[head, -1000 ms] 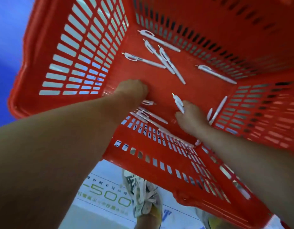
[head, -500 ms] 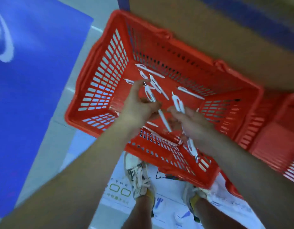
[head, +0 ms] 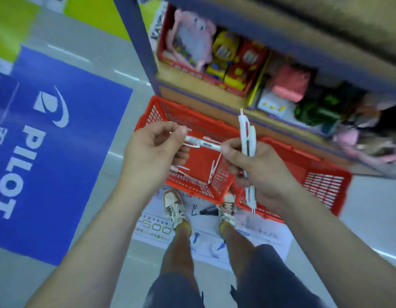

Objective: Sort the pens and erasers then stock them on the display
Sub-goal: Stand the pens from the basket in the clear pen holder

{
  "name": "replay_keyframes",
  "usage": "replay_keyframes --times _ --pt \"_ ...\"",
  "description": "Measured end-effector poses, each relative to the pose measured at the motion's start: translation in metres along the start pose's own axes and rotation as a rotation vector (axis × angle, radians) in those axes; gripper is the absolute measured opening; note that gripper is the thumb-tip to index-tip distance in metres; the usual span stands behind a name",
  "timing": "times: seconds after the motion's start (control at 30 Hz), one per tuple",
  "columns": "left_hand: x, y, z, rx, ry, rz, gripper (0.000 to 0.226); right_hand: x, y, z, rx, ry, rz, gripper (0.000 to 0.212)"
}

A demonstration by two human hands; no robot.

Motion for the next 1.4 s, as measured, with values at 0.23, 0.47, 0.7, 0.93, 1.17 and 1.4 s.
replay_keyframes --times 0.23,0.47,0.7,0.93,1.17,1.4 --pt "-0.024 0.144 -0.051 -0.194 -0.033 0.008 0.013 0.037 -0.080 -0.118 0.181 -0.002 0.089 0.006" --pt "-0.082 0.238 -0.096 -0.262 -0.202 0.015 0.017 0.104 -0.116 -0.206 0.323 0.131 0.198 0.008" --pt "-0.154 0.296 -0.116 -0.381 -0.238 0.202 0.012 0.173 -0.125 -0.246 0.346 0.167 0.380 0.015" --pt "-0.213 0.345 -0.110 -0.606 -0.225 0.417 0.013 0.239 -0.114 -0.240 0.245 0.088 0.874 0.020" --pt "-0.258 0.361 -0.076 -0.727 -0.241 0.661 0.003 0.269 -0.121 -0.219 0.207 0.338 0.565 0.014" --pt "-0.300 0.358 -0.052 -0.824 -0.335 0.893 0.011 0.287 -0.141 -0.179 0.252 0.559 0.436 0.010"
Point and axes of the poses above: each hand's wrist, its own z-axis towards the middle knuckle, its own x-axis out of the back of the hand, y = z × x, the point moved 5 cm from there along z, towards the middle knuckle, and after that the axes turned 10 degrees about -x, right-handed, at the moved point
